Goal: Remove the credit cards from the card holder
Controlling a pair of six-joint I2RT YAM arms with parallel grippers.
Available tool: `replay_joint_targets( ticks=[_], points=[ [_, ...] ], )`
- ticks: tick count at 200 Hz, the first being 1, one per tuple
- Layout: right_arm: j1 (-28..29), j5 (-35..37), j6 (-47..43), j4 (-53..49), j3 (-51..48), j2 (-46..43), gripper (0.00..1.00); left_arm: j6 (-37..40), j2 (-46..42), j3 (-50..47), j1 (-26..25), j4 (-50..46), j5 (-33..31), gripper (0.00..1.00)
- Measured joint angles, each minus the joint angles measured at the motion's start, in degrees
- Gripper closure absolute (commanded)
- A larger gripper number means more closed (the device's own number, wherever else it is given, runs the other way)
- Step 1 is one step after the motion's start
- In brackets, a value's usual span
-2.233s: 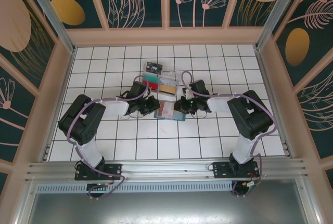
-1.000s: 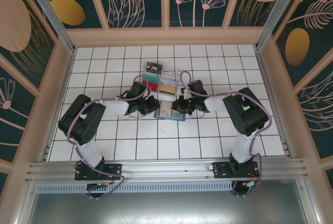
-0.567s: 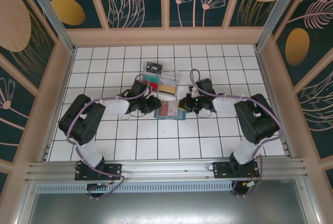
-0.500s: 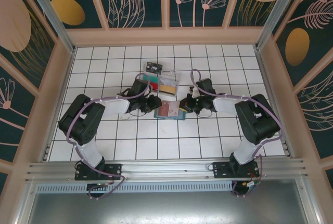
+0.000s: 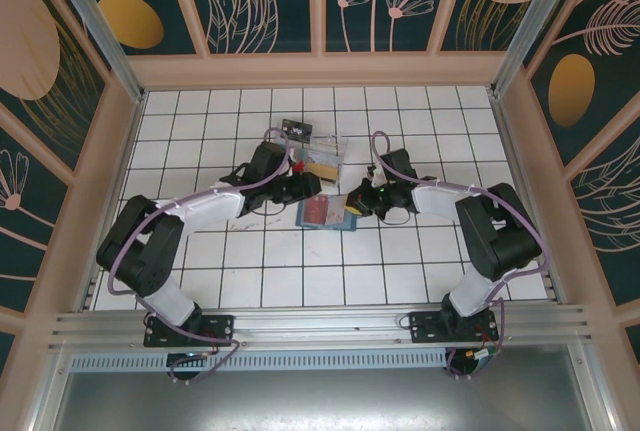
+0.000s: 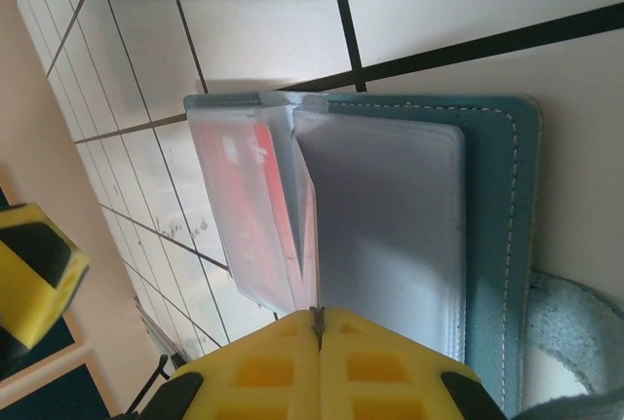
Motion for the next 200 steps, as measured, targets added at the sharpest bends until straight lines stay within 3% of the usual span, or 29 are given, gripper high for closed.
replay_joint_targets(
  ticks=[78,163,200],
  points=[
    [0.68,0.5,-0.37,0.61,0.74,0.83,1.0,-3.13,11.23,2.16,-2.84,-0.15,-1.31,0.81],
    [2.45,-0.04,-0.46,4.28,1.49,2.16,0.81,-3.76,12.87,3.76,-3.48,-0.42,-1.51,0.84],
    [4.33,0.31,-0.26,3.56,4.26,3.98,0.8,-3.74,12.85,3.76,-3.48,-0.57,-1.64,0.84]
  ],
)
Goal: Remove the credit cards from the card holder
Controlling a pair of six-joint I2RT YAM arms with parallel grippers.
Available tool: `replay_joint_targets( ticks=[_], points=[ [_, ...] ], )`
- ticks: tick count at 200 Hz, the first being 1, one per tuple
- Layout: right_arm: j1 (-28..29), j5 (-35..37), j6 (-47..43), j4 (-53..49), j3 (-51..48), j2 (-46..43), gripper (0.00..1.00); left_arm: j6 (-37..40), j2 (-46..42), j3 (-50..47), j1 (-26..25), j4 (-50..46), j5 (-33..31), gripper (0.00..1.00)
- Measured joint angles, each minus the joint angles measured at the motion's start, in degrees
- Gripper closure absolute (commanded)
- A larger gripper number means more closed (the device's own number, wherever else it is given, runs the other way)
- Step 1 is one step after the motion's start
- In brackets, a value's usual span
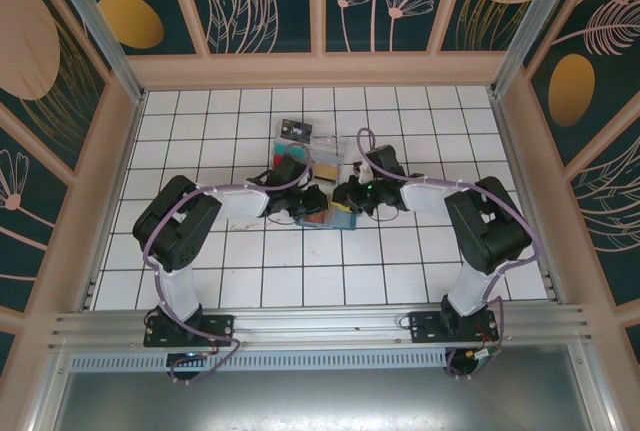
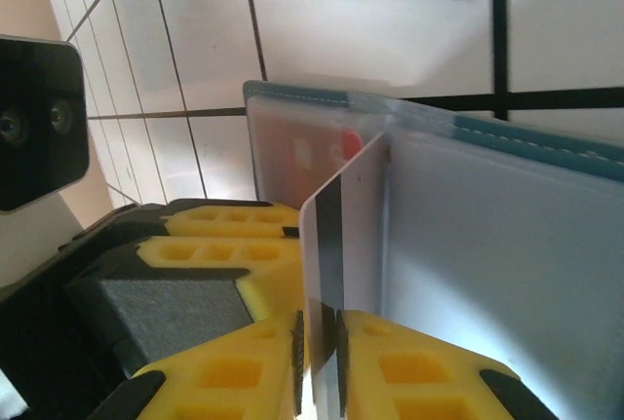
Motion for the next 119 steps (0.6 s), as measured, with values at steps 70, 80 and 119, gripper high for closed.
replay_joint_targets(
  ticks=[70,80,119],
  points=[
    [1.42,7.76,2.27,-7.45,3.89,0.44,1.0,-0.2,-5.53,-0.04,0.13,-5.03,-5.49,0.83],
    [1.51,8.46,2.62,-8.28,4.33,0.44,1.0,-0.22,-6.95,-0.04,0.13,-5.6,-6.34,0.82],
    [1.6,10.25,5.97,-10.95,5.53,-0.46,1.0,0.09,-10.54,-0.04,0.17,-6.49,-8.68,0.78]
  ],
)
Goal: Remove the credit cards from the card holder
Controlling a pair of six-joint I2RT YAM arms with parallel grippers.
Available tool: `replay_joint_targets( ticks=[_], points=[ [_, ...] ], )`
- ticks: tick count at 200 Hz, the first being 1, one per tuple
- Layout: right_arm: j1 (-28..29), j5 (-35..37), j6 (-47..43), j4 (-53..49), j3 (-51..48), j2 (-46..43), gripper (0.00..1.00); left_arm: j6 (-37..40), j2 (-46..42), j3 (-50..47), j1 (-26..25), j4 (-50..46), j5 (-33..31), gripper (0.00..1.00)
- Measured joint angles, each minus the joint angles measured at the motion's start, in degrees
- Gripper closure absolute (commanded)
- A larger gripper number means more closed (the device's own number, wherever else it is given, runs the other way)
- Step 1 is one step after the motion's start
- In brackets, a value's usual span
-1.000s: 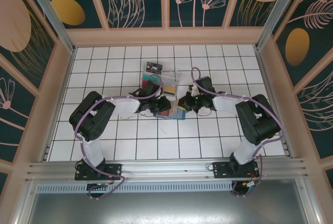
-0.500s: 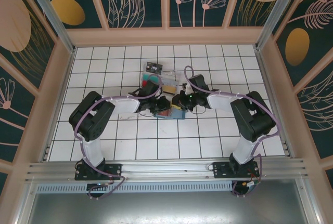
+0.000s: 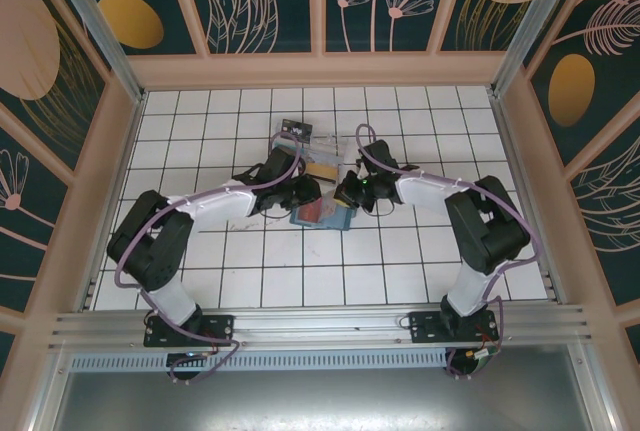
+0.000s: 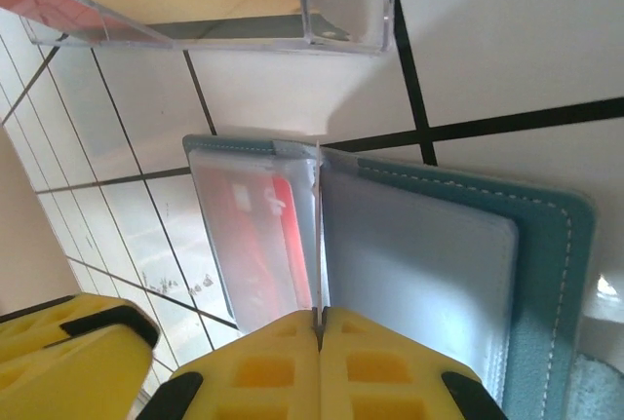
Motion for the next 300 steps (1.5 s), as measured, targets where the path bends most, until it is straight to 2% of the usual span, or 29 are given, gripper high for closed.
replay_joint_targets(
  ticks=[29,64,106,136,157,185,230,239,300],
  points=[
    [0.0,0.72,3.96,-4.24,3.21,-1.25,1.0,1.11,-0.96,0.0,0.0,-1.05,-1.64,0.74],
    [-0.24,0.9,7.91,-9.92,8.59,-2.03,1.0,2.43,-1.51,0.0,0.02,-1.46,-2.95,0.64],
    [-1.79,1.57,10.78,-15.3,9.07,-4.24,1.0,3.04,-2.84,0.0,0.94,-2.21,-3.54,0.55],
    [-3.08,3.8,10.49,-18.08,9.57,-5.99,1.0,2.95,-3.72,0.0,3.04,-2.34,-3.63,0.43],
    [-3.96,6.75,7.58,-19.85,11.52,-6.19,1.0,2.95,-5.01,-0.87,4.9,-2.49,-3.85,0.31],
    [-5.14,11.15,0.39,-20.09,13.79,-6.51,1.0,3.37,-6.88,-1.57,7.04,-3.76,-5.35,0.19],
    [-5.18,12.7,-17.11,-19.82,17.92,-6.62,1.0,4.26,-9.6,-1.73,7.76,-4.26,-7.32,0.08],
    [-5.18,12.9,-20.79,-19.65,18.95,-6.6,1.0,4.37,-9.84,-1.73,7.89,-4.28,-7.58,0.01],
    [-4.85,15.26,-45.7,-16.46,25.03,-3.28,1.0,4.46,-10.4,-3.56,10.45,-4.24,-7.69,0.01]
  ],
)
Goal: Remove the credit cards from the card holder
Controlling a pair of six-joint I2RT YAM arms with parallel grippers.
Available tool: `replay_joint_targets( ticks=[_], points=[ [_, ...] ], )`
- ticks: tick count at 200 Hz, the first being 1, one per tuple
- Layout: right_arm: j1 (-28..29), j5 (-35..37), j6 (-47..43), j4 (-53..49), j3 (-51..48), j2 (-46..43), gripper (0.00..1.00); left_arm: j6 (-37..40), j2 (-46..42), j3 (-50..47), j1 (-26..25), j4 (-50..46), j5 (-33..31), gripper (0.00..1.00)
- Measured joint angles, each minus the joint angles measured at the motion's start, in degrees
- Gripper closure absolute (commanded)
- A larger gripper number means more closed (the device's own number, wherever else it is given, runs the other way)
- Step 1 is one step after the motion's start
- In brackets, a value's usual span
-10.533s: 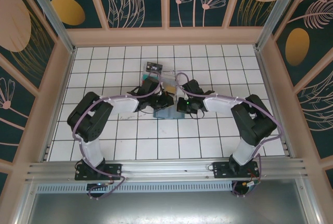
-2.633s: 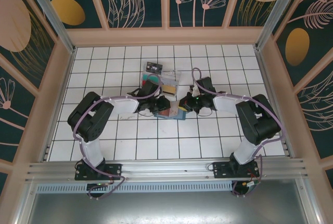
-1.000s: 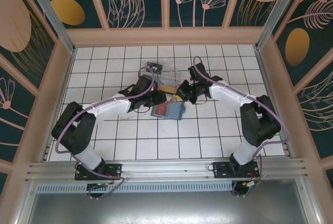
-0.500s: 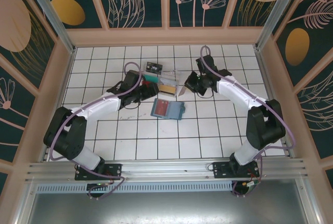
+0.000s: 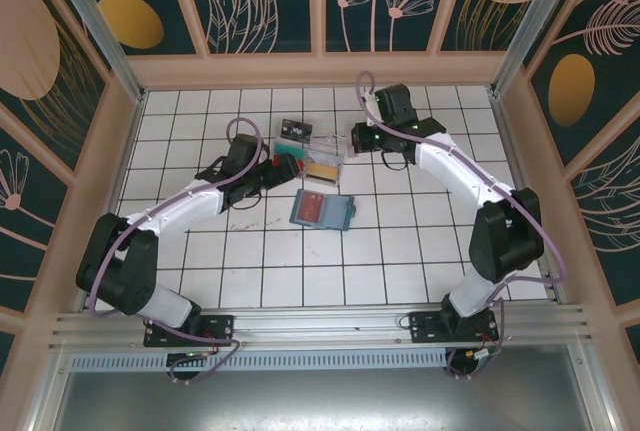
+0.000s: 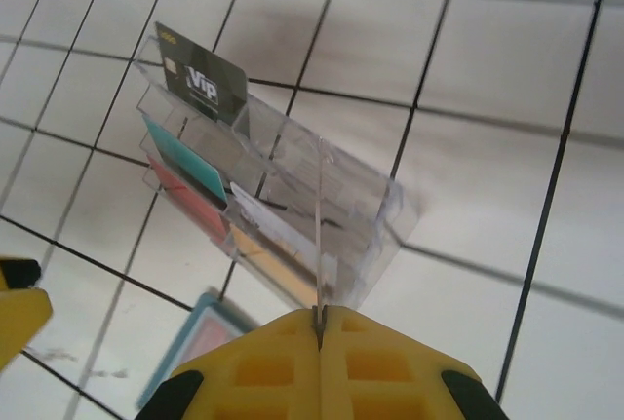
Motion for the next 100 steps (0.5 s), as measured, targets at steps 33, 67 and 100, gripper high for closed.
replay_joint_targets(
  ticks=[33,67,100],
  points=[
    [1.49,-0.04,-13.99,2.1,3.63,2.19,1.0,-0.11,-0.37,-1.29,0.7,0.04,0.09,0.01],
    [3.93,-1.97,-26.36,1.57,9.42,5.22,1.0,-0.63,-2.01,-3.63,1.49,0.39,0.74,0.01],
    [5.25,-4.26,-35.52,-1.05,14.34,9.55,1.0,-1.31,-4.09,-5.53,2.73,0.46,1.16,0.01]
  ],
)
